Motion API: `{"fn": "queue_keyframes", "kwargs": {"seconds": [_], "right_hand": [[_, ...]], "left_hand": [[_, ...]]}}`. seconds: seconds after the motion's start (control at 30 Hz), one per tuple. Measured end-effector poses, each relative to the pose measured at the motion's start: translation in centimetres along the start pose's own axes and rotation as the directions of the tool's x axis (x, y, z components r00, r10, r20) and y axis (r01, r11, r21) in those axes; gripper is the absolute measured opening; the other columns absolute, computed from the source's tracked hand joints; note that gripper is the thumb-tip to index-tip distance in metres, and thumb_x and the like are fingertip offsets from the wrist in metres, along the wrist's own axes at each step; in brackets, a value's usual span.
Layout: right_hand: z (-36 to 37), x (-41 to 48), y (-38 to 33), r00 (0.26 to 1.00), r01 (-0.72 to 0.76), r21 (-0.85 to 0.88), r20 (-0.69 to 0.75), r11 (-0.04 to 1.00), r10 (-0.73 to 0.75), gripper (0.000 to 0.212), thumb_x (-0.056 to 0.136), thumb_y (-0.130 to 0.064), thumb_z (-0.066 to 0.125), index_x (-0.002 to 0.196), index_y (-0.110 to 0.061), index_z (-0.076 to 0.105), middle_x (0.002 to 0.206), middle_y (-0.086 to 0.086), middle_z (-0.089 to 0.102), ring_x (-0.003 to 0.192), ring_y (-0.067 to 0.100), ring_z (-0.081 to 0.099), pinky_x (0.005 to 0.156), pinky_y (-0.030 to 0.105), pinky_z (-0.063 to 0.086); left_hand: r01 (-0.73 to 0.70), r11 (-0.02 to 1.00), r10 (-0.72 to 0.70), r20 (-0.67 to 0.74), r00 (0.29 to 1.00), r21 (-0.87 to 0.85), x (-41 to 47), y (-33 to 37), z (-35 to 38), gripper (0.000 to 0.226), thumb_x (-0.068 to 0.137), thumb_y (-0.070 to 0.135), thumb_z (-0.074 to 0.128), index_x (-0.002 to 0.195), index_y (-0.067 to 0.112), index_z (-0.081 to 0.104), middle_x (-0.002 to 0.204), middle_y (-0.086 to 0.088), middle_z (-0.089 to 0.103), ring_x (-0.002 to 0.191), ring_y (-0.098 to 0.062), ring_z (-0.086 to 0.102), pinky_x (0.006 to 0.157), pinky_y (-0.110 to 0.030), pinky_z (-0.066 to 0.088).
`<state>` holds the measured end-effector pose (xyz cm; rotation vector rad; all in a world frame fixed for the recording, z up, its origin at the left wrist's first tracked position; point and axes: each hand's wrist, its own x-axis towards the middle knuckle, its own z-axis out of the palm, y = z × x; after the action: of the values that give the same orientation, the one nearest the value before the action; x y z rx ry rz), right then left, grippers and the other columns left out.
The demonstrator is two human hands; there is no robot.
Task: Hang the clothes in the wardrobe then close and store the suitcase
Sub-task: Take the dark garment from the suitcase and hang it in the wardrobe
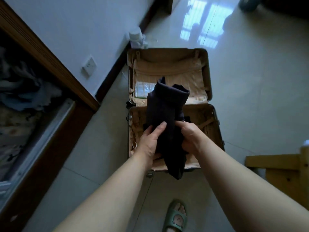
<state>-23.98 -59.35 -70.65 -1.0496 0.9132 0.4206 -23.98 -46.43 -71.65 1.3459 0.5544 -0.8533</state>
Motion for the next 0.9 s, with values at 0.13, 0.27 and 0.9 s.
{"fn": "queue_keyframes", "kwargs": {"seconds": [0.13,0.27,0.9], "right_hand": [[1.9,-7.6,-4.3,0.995,0.043,-0.204,0.102,0.978,-0.022,0.025,0.097,-0.009,0.049,0.117,-0.004,0.063,0.104,0.022,0.069,0.087,0.032,0.067,0.077,0.038,0.056],[4.0,-13.8,-8.5,0.978,0.121,-0.456,0.207,0.882,-0.027,0.029,0.095,-0.001,0.047,0.121,0.000,0.060,0.114,0.022,0.065,0.094,0.031,0.065,0.082,0.034,0.055],[16.6,-38.8,-26.3,0.801,0.592,-0.679,0.557,0.434,-0.221,0.065,0.082,-0.016,0.073,0.139,-0.025,0.045,0.145,0.000,0.047,0.136,0.019,0.039,0.117,0.040,0.024]], "left_hand": [[-0.206,0.966,0.201,-0.051,0.978,-0.153,-7.1,7.3,1.4,0.071,0.049,0.057,0.083,0.112,0.029,0.066,0.107,-0.001,0.073,0.103,-0.027,0.068,0.091,-0.052,0.053],[-0.245,0.948,0.229,-0.099,0.968,-0.203,-12.9,14.0,1.5,0.091,0.034,0.061,0.089,0.111,0.016,0.067,0.102,-0.007,0.074,0.095,-0.030,0.071,0.086,-0.055,0.054],[-0.724,0.529,0.803,0.016,0.596,0.443,-37.9,31.0,-1.9,0.039,0.097,0.036,0.052,0.064,0.017,0.061,0.044,0.014,0.056,0.043,0.001,0.052,0.044,-0.010,0.039]]}}
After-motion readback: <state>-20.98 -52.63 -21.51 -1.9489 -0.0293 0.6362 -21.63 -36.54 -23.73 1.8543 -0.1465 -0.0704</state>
